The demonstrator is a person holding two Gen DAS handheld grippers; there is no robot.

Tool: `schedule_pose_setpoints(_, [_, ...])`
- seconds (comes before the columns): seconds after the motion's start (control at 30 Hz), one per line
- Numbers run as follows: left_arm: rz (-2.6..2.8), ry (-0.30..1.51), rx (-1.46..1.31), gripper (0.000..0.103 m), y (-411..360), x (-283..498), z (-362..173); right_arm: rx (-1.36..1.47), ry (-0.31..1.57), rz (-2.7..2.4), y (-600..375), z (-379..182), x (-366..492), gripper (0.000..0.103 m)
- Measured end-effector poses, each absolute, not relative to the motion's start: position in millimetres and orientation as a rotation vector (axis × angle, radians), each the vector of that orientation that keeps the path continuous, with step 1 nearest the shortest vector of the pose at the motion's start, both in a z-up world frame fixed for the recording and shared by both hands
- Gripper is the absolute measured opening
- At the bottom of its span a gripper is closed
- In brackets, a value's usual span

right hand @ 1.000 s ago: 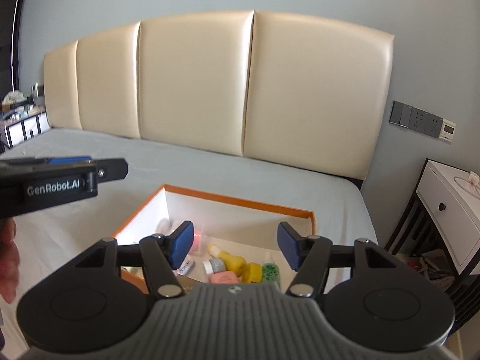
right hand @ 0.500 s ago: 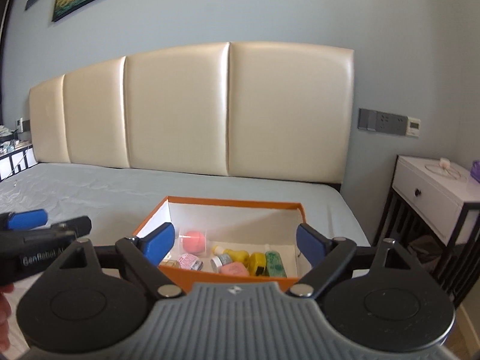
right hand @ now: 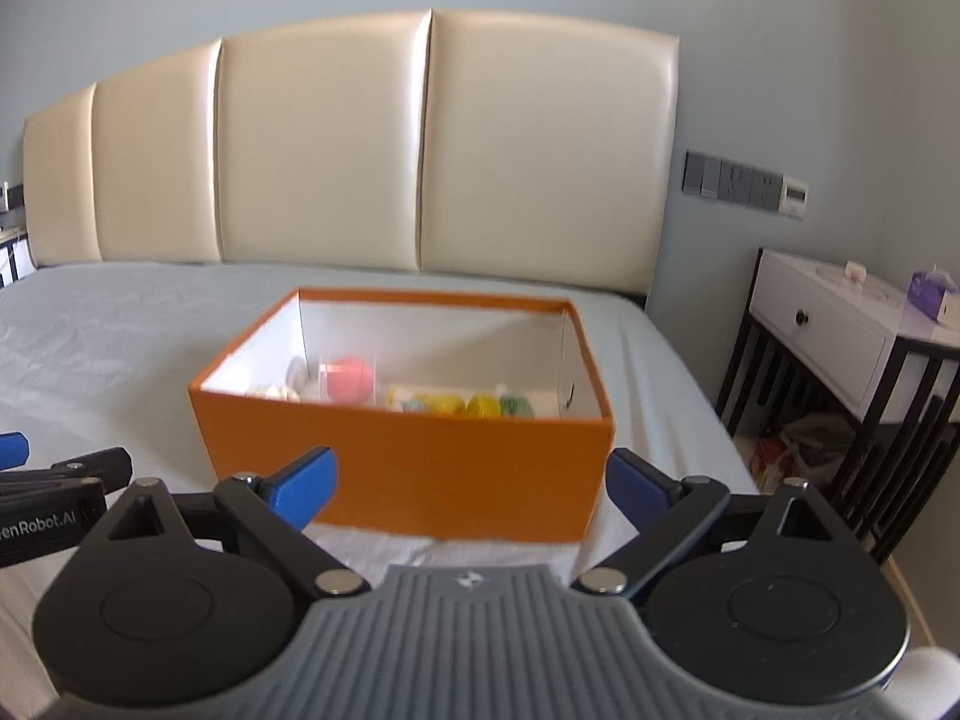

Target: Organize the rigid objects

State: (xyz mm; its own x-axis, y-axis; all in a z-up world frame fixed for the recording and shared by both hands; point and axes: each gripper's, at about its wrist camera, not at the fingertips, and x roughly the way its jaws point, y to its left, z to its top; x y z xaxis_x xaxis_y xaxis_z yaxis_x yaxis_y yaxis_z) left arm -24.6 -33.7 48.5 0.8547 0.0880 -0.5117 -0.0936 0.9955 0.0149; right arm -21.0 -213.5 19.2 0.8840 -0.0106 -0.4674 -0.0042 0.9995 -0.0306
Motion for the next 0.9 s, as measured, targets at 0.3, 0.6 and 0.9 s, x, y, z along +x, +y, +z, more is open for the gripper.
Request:
schedule_pose_setpoints(0.3, [0.098,0.572,-0.02,0.101,-37,-20,37,-0.033,0.497,-0.002,-211,4,-16,0.095])
schedule_pose_setpoints(0.6, [0.105,0.573,-0.001,0.101,-42,-15,36,0.004,0.498,-0.02,-225,2,-12,0.096])
schedule_pose_setpoints(0.9, [0.082,0.568,0.003,0.101,-50,-17,44,0.04,0.494,-0.033,-234,7,-15,0.097])
